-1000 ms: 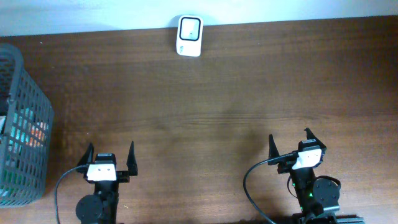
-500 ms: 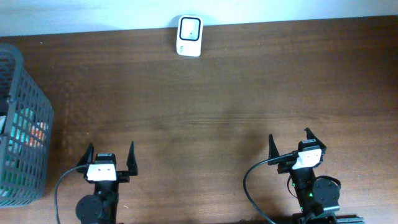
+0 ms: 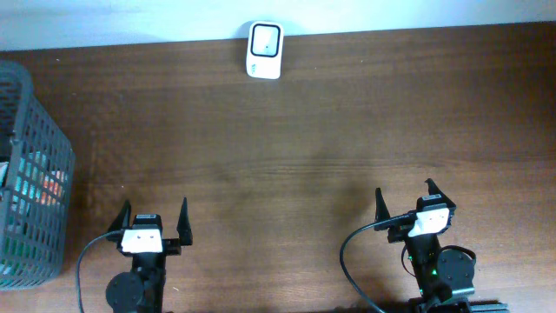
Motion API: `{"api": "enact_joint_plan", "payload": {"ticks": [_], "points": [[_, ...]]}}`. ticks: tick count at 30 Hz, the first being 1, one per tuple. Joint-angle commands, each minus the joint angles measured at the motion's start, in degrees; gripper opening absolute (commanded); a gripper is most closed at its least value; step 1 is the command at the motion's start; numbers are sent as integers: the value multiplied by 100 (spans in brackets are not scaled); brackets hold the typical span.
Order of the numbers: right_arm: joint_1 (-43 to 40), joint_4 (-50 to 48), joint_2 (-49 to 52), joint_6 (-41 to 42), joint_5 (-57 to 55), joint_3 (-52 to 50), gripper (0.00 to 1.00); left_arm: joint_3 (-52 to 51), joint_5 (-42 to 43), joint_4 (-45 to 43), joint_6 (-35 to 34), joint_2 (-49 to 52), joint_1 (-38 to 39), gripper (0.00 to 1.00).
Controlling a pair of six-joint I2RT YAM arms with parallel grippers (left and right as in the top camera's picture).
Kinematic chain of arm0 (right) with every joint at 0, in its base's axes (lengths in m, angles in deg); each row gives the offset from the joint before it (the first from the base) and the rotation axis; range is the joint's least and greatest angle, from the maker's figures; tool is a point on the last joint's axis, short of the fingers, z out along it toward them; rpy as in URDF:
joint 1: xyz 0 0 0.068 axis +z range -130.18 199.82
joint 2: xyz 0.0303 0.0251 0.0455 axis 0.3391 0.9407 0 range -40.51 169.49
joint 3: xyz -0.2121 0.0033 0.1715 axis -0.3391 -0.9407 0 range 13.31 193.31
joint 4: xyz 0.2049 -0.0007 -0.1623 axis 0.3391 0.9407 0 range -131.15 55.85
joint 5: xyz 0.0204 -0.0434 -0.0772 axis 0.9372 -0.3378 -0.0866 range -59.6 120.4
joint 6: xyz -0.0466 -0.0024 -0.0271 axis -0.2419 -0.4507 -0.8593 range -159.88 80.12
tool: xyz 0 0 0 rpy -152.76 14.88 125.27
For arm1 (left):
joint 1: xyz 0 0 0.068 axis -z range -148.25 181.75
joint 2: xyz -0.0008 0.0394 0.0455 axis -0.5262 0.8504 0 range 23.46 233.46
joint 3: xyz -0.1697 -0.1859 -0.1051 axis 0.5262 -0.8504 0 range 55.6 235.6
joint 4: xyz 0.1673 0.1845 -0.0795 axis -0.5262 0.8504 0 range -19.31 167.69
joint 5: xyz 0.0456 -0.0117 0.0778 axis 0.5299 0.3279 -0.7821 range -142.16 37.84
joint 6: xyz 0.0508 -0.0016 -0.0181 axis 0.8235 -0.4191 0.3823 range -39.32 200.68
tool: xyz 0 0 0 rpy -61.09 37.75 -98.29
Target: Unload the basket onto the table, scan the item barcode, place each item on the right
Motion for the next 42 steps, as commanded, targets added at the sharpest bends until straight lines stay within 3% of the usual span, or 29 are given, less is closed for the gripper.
{"api": "enact_joint_plan", "payload": {"ticks": [1, 42], "points": [[42, 31, -48, 46, -26, -31, 98, -13, -24, 33, 72, -22, -15, 99], [42, 31, -48, 46, -26, -31, 98, -11, 50, 31, 24, -15, -15, 99]]}}
